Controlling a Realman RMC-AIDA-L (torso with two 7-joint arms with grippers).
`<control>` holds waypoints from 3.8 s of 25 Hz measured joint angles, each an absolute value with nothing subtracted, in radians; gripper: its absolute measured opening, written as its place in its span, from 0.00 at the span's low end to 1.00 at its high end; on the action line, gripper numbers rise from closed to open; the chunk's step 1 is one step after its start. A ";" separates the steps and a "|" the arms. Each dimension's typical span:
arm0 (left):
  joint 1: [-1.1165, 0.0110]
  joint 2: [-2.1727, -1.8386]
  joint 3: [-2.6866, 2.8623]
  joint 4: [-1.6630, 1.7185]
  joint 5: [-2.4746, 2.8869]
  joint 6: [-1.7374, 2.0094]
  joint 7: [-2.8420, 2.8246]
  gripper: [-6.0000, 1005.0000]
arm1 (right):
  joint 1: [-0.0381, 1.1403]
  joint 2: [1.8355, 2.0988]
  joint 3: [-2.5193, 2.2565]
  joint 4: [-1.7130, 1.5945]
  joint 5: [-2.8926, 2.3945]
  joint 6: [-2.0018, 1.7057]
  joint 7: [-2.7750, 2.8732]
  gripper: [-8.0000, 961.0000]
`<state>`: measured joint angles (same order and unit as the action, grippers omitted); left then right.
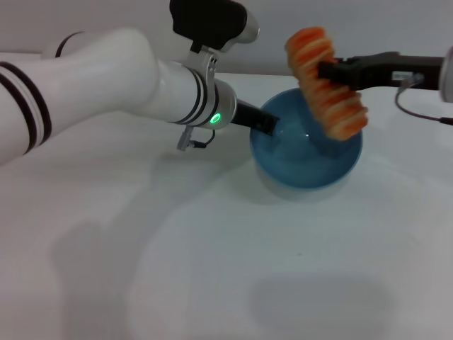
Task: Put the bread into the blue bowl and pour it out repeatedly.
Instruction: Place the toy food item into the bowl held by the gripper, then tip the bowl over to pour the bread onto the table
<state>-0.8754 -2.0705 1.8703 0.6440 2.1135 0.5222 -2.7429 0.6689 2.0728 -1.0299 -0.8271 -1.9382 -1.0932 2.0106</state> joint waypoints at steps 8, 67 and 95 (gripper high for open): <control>-0.862 -2.071 1.871 0.646 2.112 0.518 -2.747 0.00 | 0.724 2.075 -1.107 -0.701 -1.869 -1.018 1.943 0.18; -0.953 -2.077 2.245 0.597 2.107 -0.104 -2.720 0.00 | 0.281 2.075 -0.797 -0.499 -1.045 -0.977 1.002 0.60; -0.958 -2.069 1.968 0.606 2.100 0.139 -2.700 0.00 | 0.269 2.064 -0.763 -0.647 -1.475 -1.126 1.458 0.60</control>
